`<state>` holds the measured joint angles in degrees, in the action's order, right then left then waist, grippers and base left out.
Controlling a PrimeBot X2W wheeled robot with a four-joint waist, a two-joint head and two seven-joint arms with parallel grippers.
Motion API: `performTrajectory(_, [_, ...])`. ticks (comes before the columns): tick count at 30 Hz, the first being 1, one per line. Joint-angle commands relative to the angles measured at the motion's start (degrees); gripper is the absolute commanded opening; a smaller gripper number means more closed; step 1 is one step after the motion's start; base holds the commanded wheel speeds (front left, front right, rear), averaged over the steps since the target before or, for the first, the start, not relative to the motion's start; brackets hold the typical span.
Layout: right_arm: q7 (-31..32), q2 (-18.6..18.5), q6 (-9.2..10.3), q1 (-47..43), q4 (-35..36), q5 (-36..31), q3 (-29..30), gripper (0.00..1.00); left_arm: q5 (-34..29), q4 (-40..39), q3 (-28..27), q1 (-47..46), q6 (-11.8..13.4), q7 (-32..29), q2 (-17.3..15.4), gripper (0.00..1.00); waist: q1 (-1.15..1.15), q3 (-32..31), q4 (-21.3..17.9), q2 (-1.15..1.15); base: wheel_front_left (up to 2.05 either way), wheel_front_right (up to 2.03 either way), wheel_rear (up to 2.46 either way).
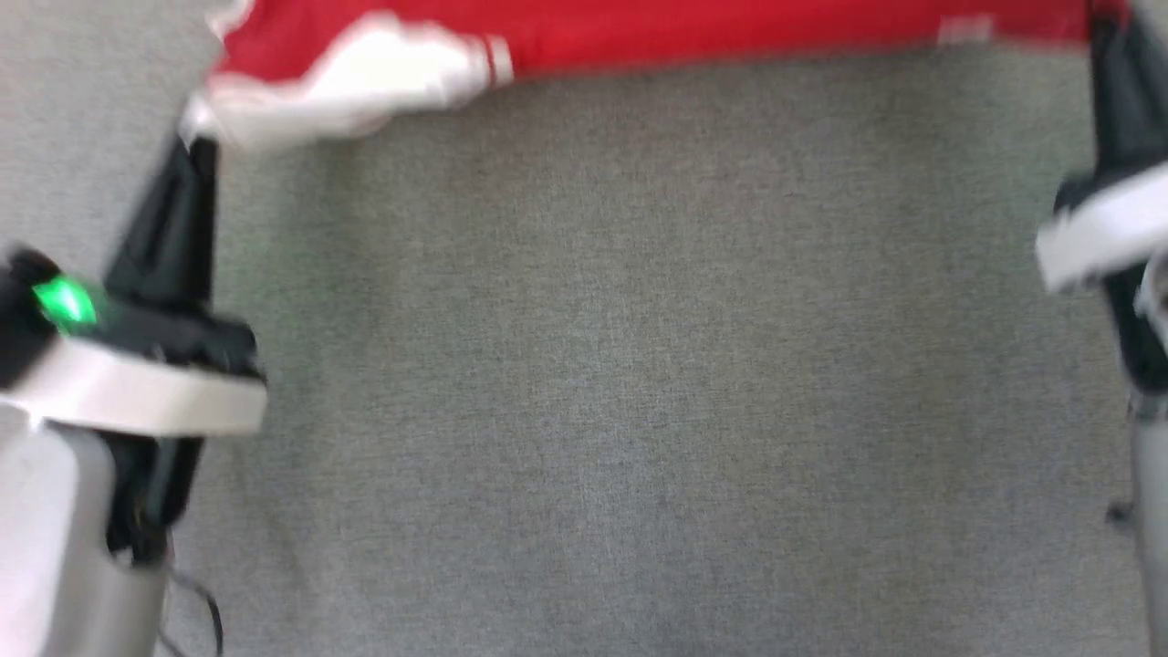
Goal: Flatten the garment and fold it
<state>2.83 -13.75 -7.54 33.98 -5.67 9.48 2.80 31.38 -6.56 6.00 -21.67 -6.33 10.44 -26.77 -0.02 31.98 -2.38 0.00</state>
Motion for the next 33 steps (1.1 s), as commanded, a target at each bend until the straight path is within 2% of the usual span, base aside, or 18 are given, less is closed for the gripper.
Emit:
performTrajectory(1, [0.6, 0.5, 0.05, -2.43, 1.33, 0.48, 0.62, 0.0, 0.25, -0.4, 0.12, 1.92, 0.52, -0.56, -0.54, 0.0, 0.02, -2.61, 0.33, 0.0, 0.0, 0.0, 0.0])
performTrajectory(17, [10.59, 1.25, 0.05, -26.39, 7.8, 5.91, 3.88, 0.0, 4.87, -1.69, 5.05, 22.04, 2.98, -12.03, -0.91, 0.0, 0.02, -12.8, 2.6, 0.0, 0.0, 0.0, 0.0])
performTrajectory(24, [20.36, 0.56, 0.05, -35.45, 9.04, 10.72, 1.63, 0.0, 8.68, -2.85, 6.78, 28.93, 4.41, -19.13, -1.57, 0.0, 0.02, -17.4, 2.55, 0.0, 0.0, 0.0, 0.0])
performTrajectory(33, [33.79, -3.64, 0.05, -45.81, 11.19, 15.87, 0.18, 0.0, 13.33, -5.4, 8.34, 37.71, 7.01, -26.87, -2.54, 0.0, 0.02, -22.34, 2.05, 0.0, 0.0, 0.0, 0.0])
